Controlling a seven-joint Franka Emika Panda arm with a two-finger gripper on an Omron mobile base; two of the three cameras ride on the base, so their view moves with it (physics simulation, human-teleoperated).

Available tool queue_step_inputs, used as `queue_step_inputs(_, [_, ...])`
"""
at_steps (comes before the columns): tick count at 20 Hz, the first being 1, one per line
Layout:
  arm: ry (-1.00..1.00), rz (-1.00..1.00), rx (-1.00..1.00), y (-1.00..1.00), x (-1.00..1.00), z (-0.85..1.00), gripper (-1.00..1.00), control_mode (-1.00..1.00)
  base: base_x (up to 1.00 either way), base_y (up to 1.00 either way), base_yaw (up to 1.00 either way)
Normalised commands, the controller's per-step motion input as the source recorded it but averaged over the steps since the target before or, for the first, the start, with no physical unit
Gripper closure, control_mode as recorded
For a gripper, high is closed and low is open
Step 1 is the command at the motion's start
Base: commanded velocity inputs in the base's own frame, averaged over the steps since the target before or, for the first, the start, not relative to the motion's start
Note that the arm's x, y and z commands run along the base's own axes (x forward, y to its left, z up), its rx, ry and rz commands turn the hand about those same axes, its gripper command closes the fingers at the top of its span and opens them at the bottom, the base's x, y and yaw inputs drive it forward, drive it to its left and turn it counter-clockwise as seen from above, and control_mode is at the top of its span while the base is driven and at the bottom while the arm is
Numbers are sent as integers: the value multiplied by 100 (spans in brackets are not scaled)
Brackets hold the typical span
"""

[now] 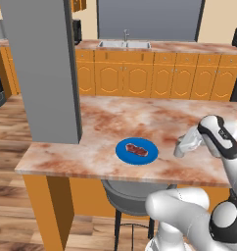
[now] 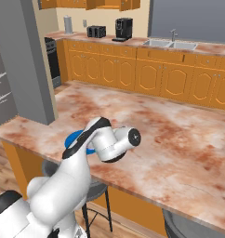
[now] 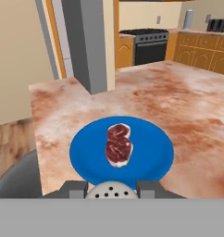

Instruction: Retrieve the shaker from the cabinet and place it next the steak on a plate on the dining table.

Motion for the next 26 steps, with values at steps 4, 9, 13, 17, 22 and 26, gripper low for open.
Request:
queue_step_inputs(4, [0,0,0,0,20,-25,100,-100,0,0,0])
queue_step_inputs(9, [0,0,0,0,23,-23,100,-100,0,0,0])
queue_step_inputs(13, [0,0,0,-1,19,-18,100,-100,0,0,0])
queue_step_inputs(17, [0,0,0,-6,14,-16,100,-100,0,0,0])
queue_step_inputs(22, [0,0,0,-9,8,-17,100,-100,0,0,0])
queue_step_inputs(26, [0,0,0,-11,3,-16,100,-100,0,0,0])
